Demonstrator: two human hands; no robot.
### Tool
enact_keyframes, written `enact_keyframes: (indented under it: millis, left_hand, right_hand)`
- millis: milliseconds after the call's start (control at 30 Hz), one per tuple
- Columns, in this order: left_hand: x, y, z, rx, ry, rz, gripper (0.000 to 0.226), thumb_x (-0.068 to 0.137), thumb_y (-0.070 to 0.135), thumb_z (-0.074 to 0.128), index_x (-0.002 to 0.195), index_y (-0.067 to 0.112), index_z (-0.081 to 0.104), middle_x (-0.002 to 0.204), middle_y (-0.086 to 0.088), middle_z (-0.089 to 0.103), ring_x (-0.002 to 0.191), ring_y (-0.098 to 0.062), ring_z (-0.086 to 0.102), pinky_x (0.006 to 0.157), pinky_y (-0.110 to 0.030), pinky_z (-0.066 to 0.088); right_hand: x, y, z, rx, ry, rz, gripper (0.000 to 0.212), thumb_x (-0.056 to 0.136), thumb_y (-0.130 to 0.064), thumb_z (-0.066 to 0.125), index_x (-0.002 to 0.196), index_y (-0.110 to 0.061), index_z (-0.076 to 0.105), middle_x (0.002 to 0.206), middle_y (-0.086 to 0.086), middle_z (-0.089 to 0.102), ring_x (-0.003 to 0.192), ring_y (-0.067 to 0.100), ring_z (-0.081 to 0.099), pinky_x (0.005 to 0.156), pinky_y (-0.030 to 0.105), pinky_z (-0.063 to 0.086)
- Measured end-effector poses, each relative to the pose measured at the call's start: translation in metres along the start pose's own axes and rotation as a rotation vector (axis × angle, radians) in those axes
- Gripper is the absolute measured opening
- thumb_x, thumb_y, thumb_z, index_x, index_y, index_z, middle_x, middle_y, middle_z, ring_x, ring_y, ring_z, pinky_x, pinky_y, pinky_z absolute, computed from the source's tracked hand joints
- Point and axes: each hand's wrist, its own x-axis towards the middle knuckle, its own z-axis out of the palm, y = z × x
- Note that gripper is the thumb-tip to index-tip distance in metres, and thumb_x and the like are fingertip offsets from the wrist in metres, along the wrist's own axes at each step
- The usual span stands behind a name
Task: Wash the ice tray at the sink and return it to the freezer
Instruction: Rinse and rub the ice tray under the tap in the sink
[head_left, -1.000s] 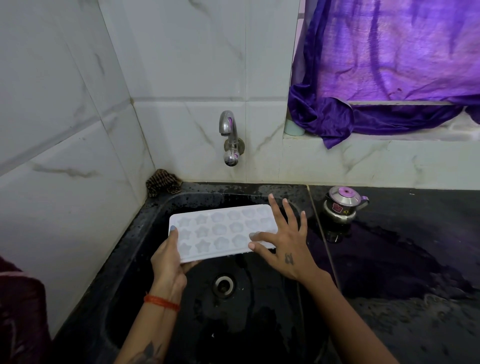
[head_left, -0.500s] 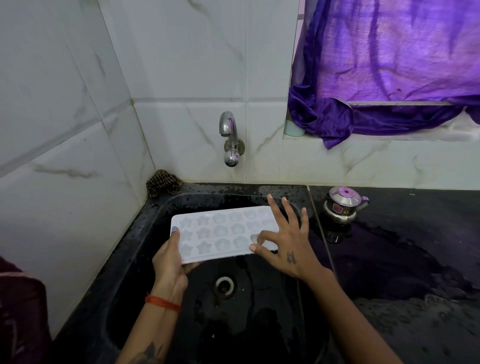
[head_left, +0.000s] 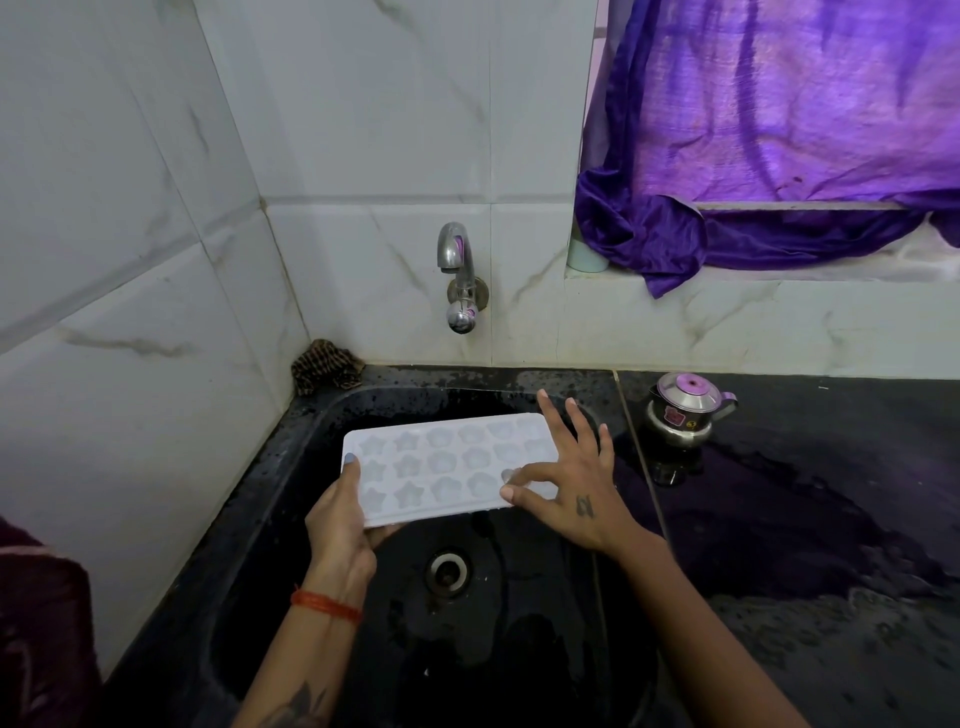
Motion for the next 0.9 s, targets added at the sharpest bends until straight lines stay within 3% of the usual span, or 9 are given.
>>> enact_keyframes:
  millis: [233, 367, 533, 633, 767, 900]
  left_hand:
    - [0.0, -0.002, -0.001, 0.003, -0.005, 0.003, 0.023, 0.093, 0.034, 0.057, 0.101, 0.012, 0.06, 0.084, -0.003, 0.064, 0.074, -0.019, 0.062, 0.061, -0.039, 0.053]
    - [0.001, -0.003, -0.002, 0.004, 0.004, -0.004, 0.017, 0.093, 0.033, 0.057, 0.088, 0.017, 0.062, 0.083, -0.003, 0.065, 0.073, -0.018, 0.062, 0.047, -0.032, 0.057]
    - [0.0, -0.001, -0.001, 0.006, -0.001, -0.003, 0.019, 0.092, 0.034, 0.057, 0.095, 0.015, 0.061, 0.084, -0.003, 0.064, 0.075, -0.019, 0.062, 0.062, -0.04, 0.055]
    - [0.0, 0.0, -0.001, 0.008, 0.0, 0.002, 0.019, 0.092, 0.034, 0.057, 0.096, 0.015, 0.06, 0.084, -0.003, 0.064, 0.075, -0.019, 0.062, 0.062, -0.04, 0.054]
    - [-0.001, -0.002, -0.001, 0.009, 0.005, 0.006, 0.017, 0.092, 0.033, 0.057, 0.086, 0.017, 0.06, 0.082, -0.002, 0.064, 0.073, -0.018, 0.062, 0.053, -0.036, 0.057]
    - [-0.002, -0.001, 0.0, 0.004, -0.001, 0.018, 0.018, 0.093, 0.033, 0.056, 0.085, 0.017, 0.06, 0.082, -0.003, 0.063, 0.073, -0.018, 0.061, 0.06, -0.038, 0.052]
  right_hand:
    - [-0.002, 0.003, 0.002, -0.07, 0.019, -0.018, 0.053, 0.076, -0.075, 0.034, 0.077, -0.035, 0.069, 0.156, -0.014, -0.009, 0.144, 0.017, -0.018, 0.11, 0.048, -0.021]
    - [-0.003, 0.003, 0.003, -0.068, 0.054, -0.026, 0.062, 0.074, -0.082, 0.028, 0.08, -0.035, 0.066, 0.158, -0.01, -0.006, 0.145, 0.02, -0.015, 0.111, 0.052, -0.016]
    - [-0.001, -0.006, 0.001, 0.062, 0.083, -0.011, 0.051, 0.074, -0.076, 0.039, 0.092, -0.037, 0.066, 0.158, -0.009, -0.004, 0.145, 0.017, -0.012, 0.112, 0.045, -0.014]
    - [0.001, -0.014, 0.002, 0.078, 0.084, -0.039, 0.044, 0.076, -0.071, 0.042, 0.088, -0.038, 0.067, 0.157, -0.01, -0.001, 0.146, 0.016, -0.011, 0.112, 0.044, -0.014]
    - [0.002, -0.02, 0.006, -0.038, 0.028, -0.084, 0.053, 0.077, -0.077, 0.035, 0.088, -0.038, 0.069, 0.156, -0.01, -0.005, 0.145, 0.019, -0.016, 0.11, 0.048, -0.02]
    - [0.004, -0.026, 0.005, -0.147, -0.047, -0.083, 0.066, 0.075, -0.079, 0.02, 0.1, -0.041, 0.068, 0.153, -0.012, -0.017, 0.142, 0.019, -0.023, 0.106, 0.053, -0.026]
